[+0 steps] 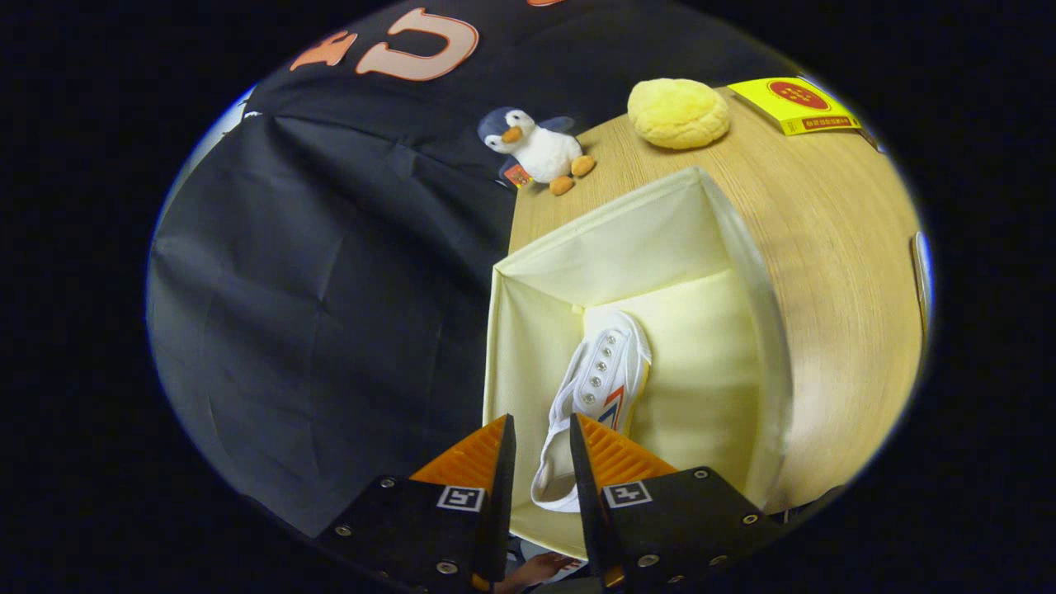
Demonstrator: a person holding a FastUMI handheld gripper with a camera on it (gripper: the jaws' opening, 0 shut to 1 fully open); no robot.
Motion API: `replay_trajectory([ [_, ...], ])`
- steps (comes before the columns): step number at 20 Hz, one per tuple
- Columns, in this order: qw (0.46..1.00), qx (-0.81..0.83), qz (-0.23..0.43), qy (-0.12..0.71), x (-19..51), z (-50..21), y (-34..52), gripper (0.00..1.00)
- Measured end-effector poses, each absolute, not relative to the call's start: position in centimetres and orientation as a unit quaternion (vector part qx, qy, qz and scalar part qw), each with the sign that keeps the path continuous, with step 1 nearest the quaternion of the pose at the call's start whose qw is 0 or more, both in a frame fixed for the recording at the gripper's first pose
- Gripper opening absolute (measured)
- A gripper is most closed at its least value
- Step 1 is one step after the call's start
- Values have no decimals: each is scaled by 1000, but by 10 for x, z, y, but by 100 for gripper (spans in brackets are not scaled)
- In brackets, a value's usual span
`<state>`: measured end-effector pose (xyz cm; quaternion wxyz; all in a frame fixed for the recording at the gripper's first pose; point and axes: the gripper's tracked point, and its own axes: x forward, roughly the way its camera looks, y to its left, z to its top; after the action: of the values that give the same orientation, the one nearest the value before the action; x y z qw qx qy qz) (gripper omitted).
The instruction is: Open the storage box then place both shoes into the box .Put the left shoe in first, then the right shoe, with the right side of both shoes facing outward in a uniform manner.
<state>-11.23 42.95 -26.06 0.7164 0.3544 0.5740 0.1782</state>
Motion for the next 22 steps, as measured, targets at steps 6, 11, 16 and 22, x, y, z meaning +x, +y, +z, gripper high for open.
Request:
replay_trajectory([
  [6,760,329,190,528,-113,-241,354,65],
  [11,785,329,163,498,-128,-236,276,76],
  [16,823,280,78,488,-148,-273,174,81],
  [22,840,217,-18,497,-187,-316,74,85],
])
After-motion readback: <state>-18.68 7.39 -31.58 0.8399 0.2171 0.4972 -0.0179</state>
